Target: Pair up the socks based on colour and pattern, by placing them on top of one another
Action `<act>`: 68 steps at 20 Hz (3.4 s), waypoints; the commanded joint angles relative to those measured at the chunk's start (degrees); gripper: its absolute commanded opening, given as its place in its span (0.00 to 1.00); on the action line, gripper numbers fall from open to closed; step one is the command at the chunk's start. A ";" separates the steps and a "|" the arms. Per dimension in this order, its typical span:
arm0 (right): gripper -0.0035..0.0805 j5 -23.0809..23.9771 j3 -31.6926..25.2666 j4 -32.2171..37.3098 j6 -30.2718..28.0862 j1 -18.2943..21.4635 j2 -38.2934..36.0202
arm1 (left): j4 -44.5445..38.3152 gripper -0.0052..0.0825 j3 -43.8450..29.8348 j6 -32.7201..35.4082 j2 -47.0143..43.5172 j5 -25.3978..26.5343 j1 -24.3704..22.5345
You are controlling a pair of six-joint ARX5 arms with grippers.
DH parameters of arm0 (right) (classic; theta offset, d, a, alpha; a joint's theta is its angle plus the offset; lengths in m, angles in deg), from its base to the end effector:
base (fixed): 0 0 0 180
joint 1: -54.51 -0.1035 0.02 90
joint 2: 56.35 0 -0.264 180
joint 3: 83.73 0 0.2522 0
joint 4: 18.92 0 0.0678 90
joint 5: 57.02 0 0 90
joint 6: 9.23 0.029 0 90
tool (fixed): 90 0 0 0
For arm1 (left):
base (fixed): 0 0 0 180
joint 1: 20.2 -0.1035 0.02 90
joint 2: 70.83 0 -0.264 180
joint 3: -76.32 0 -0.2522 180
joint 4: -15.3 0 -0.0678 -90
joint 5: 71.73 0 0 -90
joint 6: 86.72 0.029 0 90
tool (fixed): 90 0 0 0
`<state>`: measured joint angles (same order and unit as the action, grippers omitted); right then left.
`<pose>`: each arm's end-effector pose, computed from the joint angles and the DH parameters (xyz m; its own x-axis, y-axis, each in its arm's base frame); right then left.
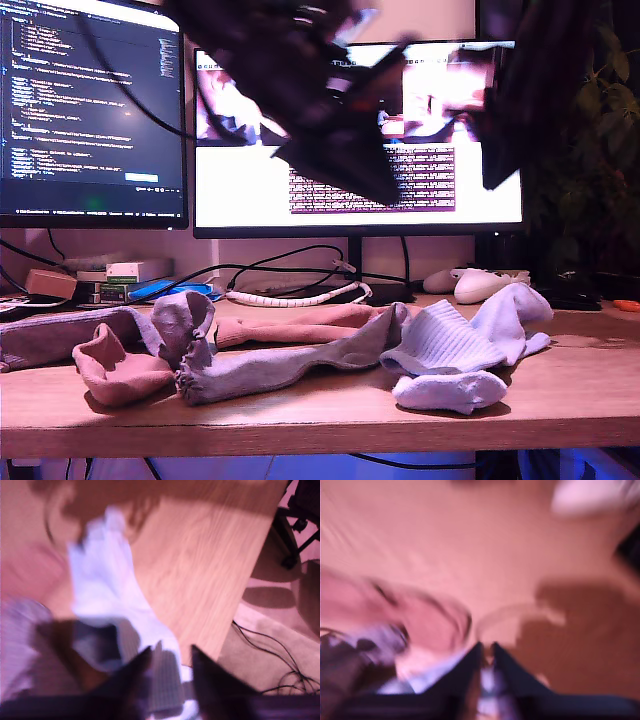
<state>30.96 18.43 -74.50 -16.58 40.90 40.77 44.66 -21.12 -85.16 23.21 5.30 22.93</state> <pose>0.3550 0.0870 0.3129 0.6090 0.1837 -0.7716 -0.3508 0.9349 -0.0543 0.2571 -0.2498 0.2538 0.3846 -0.6678 -0.6373 0.8028 0.5827 -0.1261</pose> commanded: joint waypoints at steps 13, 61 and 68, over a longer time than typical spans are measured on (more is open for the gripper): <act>0.03 -1.07 -32.24 29.49 1.57 -2.05 -35.85 | -8.44 0.04 -21.03 5.92 -17.90 -3.85 -16.46; 0.03 -13.31 -9.14 10.69 -3.65 -11.72 20.44 | -1.81 0.04 -17.64 5.86 7.63 -5.33 -12.07; 0.03 -11.28 -6.99 15.45 -4.83 -11.50 23.15 | 0.46 0.04 -17.64 1.36 7.63 -11.80 -9.60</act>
<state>18.63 11.11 -59.81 -21.15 29.27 60.62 44.37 -37.17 -83.28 29.05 -5.87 12.73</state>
